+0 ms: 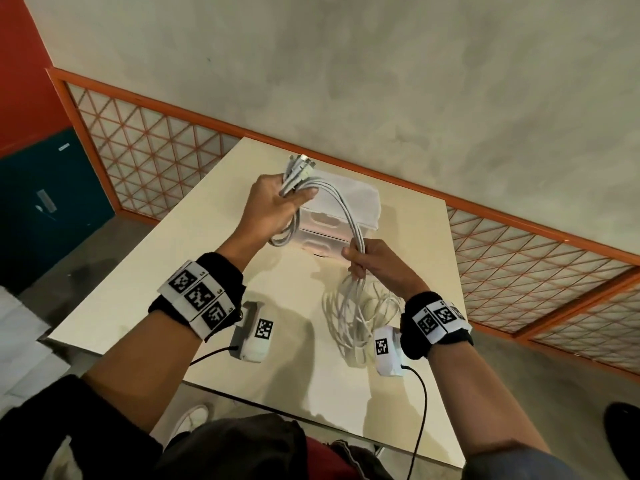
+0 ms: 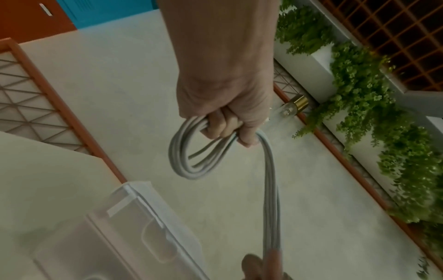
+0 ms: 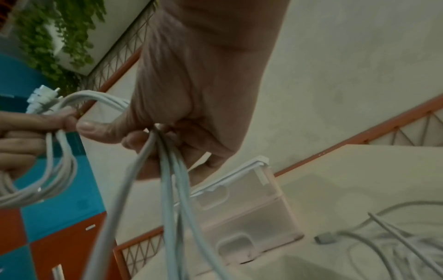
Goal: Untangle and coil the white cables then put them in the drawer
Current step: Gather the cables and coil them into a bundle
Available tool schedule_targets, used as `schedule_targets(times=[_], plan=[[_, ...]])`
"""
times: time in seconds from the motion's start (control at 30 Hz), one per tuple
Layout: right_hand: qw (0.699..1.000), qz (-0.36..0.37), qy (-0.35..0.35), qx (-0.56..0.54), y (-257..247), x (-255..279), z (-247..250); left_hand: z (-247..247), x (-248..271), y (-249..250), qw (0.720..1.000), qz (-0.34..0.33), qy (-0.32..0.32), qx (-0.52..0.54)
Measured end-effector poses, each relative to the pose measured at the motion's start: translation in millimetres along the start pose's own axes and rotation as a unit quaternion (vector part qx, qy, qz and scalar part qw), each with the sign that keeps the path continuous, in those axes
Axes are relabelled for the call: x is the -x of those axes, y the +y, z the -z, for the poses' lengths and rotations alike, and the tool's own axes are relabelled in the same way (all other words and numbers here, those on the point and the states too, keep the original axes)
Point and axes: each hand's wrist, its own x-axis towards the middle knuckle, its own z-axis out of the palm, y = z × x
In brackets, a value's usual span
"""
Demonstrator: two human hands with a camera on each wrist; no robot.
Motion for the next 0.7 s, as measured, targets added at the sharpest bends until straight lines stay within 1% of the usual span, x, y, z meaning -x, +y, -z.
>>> schedule_targets(times=[0.1,0.2,0.23,0.27,0.3,0.33,0.4,0.47,0.5,0.57,0.6,0.63,0.67,0.7], plan=[[0.998,-0.04,-0.028,0.046,8,1,6,9,-3,-4,0.996,0.029,0.069,0.038],[0.99,-0.078,-0.046,0.112,20,10,12,22,-9,-6,0.981,0.077,0.156,0.083],[0.99,-0.09,-0.033,0.107,26,12,14,28,-13,-7,0.974,0.09,0.188,0.094],[0.991,-0.097,-0.004,0.097,32,13,16,33,-17,-7,0.968,0.098,0.213,0.091],[0.99,-0.096,0.034,0.096,40,12,19,38,-20,-11,0.966,0.102,0.227,0.072],[0.987,-0.093,0.07,0.112,45,11,22,41,-21,-16,0.967,0.11,0.226,0.043],[0.977,-0.09,0.107,0.163,45,7,24,44,-22,-30,0.968,0.142,0.204,-0.025],[0.963,-0.08,0.122,0.228,36,6,25,39,-19,-41,0.965,0.177,0.172,-0.094],[0.958,-0.073,0.125,0.249,30,5,25,35,-15,-42,0.963,0.182,0.159,-0.123],[0.956,-0.073,0.119,0.258,15,3,25,24,-8,-38,0.968,0.151,0.138,-0.148],[0.955,-0.07,0.103,0.27,8,1,24,18,-5,-34,0.976,0.123,0.118,-0.134],[0.951,-0.061,0.082,0.293,2,0,23,12,-2,-30,0.986,0.097,0.085,-0.107],[0.944,-0.05,0.057,0.323,-4,-1,21,6,1,-26,0.993,0.086,0.029,-0.073],[0.939,-0.034,0.035,0.342,-10,-3,19,2,4,-23,0.994,0.092,-0.043,-0.047]])
